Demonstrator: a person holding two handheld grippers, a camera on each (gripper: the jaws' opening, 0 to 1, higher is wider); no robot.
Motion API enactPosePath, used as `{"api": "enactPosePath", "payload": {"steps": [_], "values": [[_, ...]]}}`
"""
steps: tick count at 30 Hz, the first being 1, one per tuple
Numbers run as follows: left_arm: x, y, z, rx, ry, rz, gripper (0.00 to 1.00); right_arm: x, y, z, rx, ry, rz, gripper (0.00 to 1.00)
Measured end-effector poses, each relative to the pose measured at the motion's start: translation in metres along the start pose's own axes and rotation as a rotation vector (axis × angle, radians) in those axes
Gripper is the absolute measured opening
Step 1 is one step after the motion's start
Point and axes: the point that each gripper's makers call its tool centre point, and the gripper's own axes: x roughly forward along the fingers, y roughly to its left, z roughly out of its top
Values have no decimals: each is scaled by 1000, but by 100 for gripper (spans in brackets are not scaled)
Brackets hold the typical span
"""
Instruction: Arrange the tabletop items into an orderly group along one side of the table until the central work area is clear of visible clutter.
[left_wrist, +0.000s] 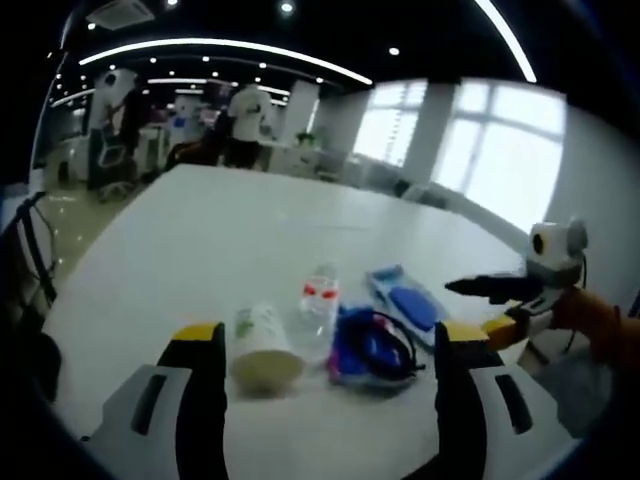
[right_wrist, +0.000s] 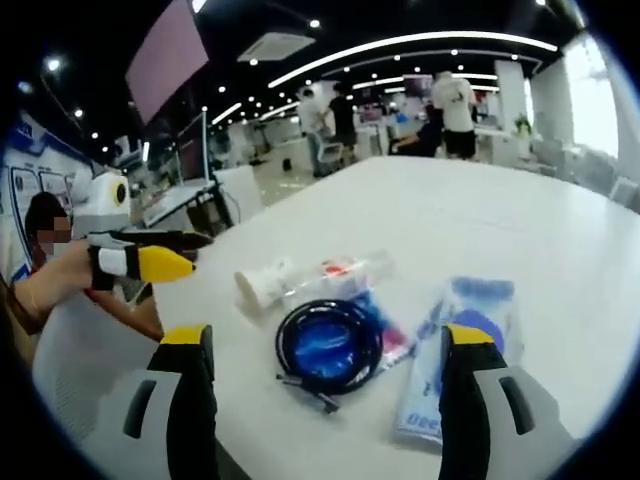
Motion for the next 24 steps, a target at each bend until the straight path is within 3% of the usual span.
{"api": "enactPosePath", "payload": {"steps": [18,24], "values": [[24,7,14,24,30,-9,81,1,1,0,-5,4,6,93],[39,10,18,52,71,-13,81,0,-1,1,3,-1,5,94]]}}
